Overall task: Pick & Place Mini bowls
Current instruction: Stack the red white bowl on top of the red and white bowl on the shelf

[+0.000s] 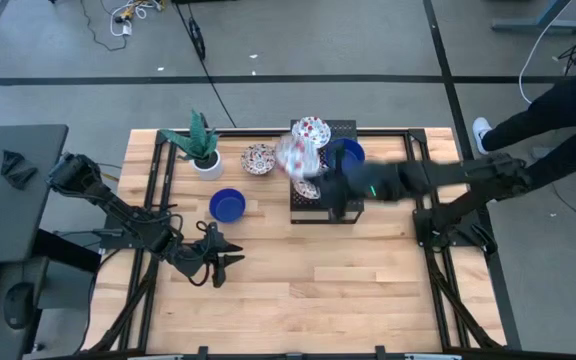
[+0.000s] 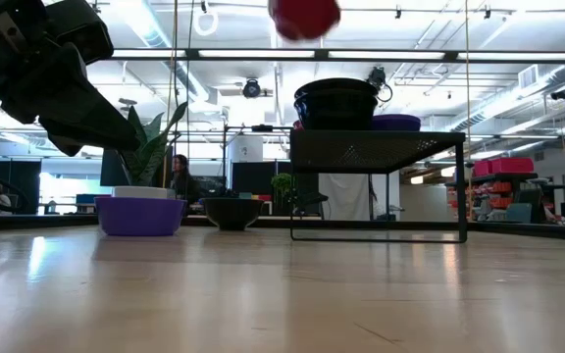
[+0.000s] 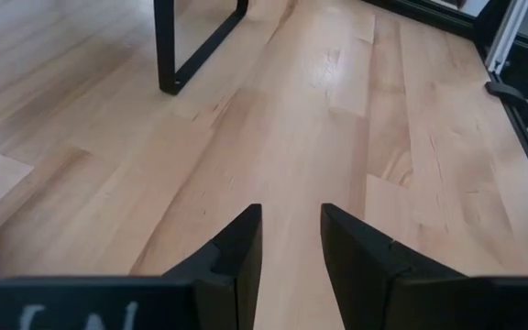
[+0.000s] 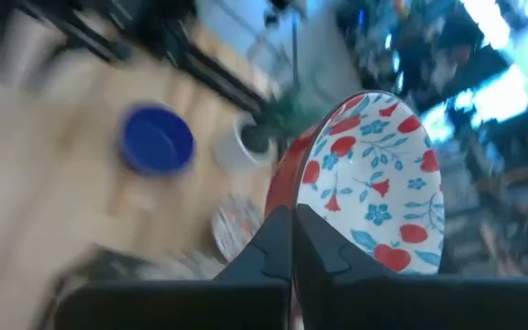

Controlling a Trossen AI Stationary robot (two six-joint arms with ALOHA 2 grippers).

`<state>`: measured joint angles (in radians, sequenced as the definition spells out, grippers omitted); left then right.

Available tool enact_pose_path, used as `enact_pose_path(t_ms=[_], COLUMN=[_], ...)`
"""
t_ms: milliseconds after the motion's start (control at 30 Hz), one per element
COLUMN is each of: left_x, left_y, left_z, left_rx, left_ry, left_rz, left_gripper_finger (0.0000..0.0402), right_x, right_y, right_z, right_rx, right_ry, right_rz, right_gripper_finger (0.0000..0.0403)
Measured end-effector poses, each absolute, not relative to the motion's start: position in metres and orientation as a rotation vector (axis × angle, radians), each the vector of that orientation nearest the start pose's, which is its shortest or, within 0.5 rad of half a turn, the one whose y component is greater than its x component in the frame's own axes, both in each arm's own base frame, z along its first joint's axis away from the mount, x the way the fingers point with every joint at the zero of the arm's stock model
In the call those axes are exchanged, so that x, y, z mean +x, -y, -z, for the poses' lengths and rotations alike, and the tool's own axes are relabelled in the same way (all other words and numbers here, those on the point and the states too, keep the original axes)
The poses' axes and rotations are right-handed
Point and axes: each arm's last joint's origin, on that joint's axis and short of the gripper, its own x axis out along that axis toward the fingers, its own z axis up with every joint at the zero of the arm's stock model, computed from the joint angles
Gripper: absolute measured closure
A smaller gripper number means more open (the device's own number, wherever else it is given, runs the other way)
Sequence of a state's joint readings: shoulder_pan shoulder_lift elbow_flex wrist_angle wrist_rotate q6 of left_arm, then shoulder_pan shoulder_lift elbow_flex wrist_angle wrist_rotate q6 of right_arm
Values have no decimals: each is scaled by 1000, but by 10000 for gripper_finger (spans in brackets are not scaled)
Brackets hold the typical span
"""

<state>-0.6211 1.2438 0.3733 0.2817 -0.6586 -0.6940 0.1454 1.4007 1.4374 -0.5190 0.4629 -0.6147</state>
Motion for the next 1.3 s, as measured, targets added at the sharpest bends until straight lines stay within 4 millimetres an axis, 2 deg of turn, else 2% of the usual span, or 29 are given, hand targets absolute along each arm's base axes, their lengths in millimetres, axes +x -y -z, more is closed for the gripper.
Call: enact_pose_path(t_ms=[100, 200, 300, 400, 633, 867, 1033, 1300], left_x=[185, 185, 185, 185, 185, 185, 185, 185], left_y=[110, 110, 110, 110, 110, 110, 110, 110], left_z=[-155, -155, -155, -155, -155, -155, -155, -155], left_rx=[-328, -325, -317, -312, -301, -303, -302, -300], left_ry=[-431, -431, -430, -425, -423, -421, -421, -419], left_rz=[-196, -196, -197, -205, -206, -204, -204, -205], left_gripper_finger=[284, 284, 284, 284, 284, 284, 284, 284], right_x=[301, 296, 293, 291, 295, 302, 304, 306], right_y=[15, 49, 72, 86, 105, 112, 113, 115], right_z=[-390, -386, -376, -367, -338, -317, -311, -308], right_rx=[-699, -646, -594, -540, -477, -485, -490, -488], right_ry=[-613, -671, -713, -733, -813, -877, -896, -907], right_rz=[211, 248, 287, 314, 343, 325, 316, 321], right_gripper_finger=[403, 403, 403, 403, 403, 403, 395, 344])
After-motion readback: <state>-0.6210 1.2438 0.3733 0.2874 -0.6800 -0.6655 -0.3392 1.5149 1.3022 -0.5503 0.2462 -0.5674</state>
